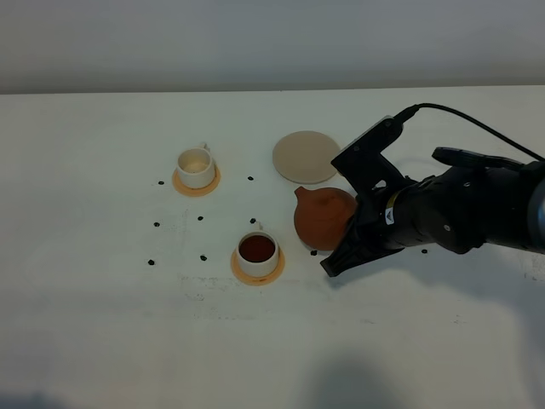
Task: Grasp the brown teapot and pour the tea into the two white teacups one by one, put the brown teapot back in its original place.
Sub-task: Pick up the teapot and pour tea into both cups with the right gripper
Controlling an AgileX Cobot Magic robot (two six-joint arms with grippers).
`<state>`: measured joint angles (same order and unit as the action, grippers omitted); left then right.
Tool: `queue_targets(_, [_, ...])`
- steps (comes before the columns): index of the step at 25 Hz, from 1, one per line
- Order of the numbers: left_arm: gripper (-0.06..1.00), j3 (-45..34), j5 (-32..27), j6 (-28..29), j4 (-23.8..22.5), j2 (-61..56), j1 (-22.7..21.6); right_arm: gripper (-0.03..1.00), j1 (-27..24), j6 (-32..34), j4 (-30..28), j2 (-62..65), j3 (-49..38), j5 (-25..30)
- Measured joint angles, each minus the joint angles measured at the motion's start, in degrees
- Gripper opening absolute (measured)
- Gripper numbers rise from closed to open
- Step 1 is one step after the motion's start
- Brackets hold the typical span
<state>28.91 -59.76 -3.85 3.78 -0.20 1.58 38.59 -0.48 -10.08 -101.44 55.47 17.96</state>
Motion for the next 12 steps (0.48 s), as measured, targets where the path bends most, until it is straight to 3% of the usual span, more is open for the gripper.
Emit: queue_targets(12, [0.47,0.0,0.0,0.0,0.0,0.0,0.0,0.08,0.0,1.4,1.4,-4.4,0.0,-4.2])
